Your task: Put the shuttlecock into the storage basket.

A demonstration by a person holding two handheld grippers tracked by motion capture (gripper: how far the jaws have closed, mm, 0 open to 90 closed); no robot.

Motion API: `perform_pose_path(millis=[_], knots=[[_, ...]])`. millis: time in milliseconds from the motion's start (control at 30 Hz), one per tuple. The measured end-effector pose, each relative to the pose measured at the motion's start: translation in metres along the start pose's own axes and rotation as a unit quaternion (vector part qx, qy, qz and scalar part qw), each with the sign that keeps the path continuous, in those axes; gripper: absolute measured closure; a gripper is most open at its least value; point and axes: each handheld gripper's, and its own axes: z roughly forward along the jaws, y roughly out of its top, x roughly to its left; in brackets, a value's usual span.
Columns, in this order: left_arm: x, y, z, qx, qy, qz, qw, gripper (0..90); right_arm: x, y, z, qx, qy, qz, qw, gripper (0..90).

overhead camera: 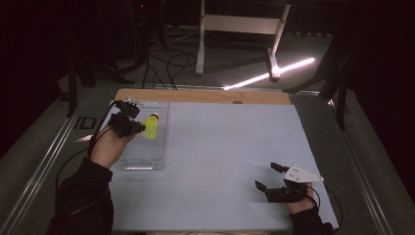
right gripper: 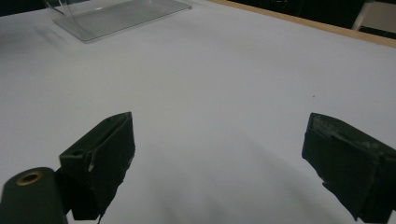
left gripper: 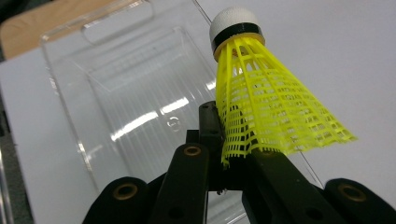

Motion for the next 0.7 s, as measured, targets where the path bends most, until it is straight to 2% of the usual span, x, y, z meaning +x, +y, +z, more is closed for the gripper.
perform_pose_path(millis=[233, 400, 700], knots=[[-0.003, -0.001, 0.012, 0.004, -0.002, -0.002, 1.0, 89.9, 0.0, 0.0, 0.0, 0.0, 0.0, 0.001, 1.0, 9.5], [-0.004, -0.005, 0.027, 0.013, 0.005, -0.004, 0.9999, 89.9, 0.0, 0.0, 0.0, 0.0, 0.0, 0.001, 1.0, 9.5], [-0.004, -0.01, 0.044, 0.031, 0.004, -0.008, 0.9995, 89.9, 0.0, 0.0, 0.0, 0.001, 0.001, 0.001, 1.0, 9.5]])
